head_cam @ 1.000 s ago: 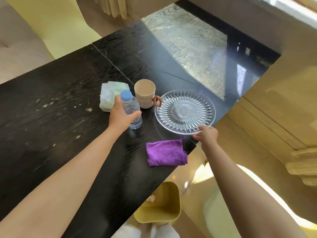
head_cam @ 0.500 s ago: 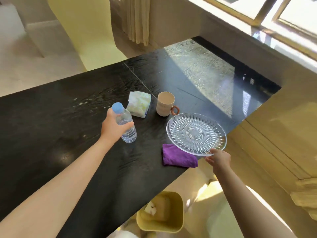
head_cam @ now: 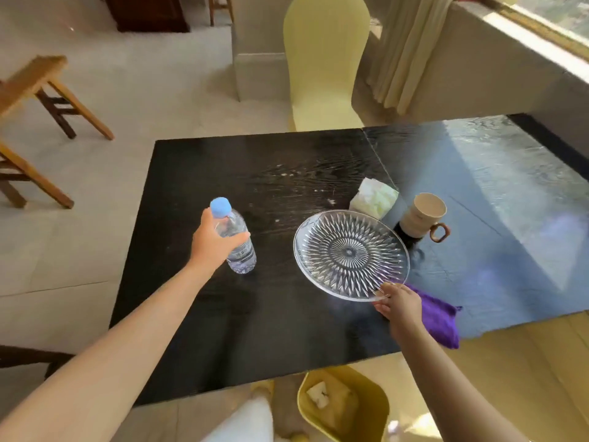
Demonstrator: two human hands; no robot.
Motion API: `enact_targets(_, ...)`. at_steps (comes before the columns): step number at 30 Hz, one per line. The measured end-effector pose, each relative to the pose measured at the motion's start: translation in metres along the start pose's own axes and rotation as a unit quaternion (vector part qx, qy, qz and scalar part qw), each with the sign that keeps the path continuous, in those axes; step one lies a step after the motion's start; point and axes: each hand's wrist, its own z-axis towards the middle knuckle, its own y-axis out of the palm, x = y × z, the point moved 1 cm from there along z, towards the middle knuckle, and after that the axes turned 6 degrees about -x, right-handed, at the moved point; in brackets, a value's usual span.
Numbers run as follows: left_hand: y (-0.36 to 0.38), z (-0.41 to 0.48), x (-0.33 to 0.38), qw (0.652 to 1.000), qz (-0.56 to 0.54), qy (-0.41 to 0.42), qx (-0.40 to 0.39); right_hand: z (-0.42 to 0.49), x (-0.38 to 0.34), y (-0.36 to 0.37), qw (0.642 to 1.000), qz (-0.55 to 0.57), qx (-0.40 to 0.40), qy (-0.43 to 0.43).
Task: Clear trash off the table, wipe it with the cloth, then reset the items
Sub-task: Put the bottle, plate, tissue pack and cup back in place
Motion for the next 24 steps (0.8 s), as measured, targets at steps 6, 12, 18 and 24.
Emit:
enact_targets(6, -0.060, 0.038, -0.033, 0.999, 0.002, -0.032, 0.035, 0.020, -0.004, 0.079, 0.999, 0.008, -0.045, 0.026)
enact_targets(12, -0.096, 0.092, -0.067, 0.995, -0.006, -0.057, 0.078, 0.059, 0.001, 0.144, 0.997, -0.043, -0.034, 0.053)
enact_targets(18, -0.111, 0.138, -0.091, 0.995, -0.008, -0.054, 0.079, 0.099, 0.015, 0.198, 0.996, -0.045, -0.022, 0.078)
enact_targets(24, -0.131, 0.174, -0.101, 0.997, 0.011, -0.035, 0.063, 0.125, 0.029, 0.213, 0.988, -0.099, -0.009, 0.119)
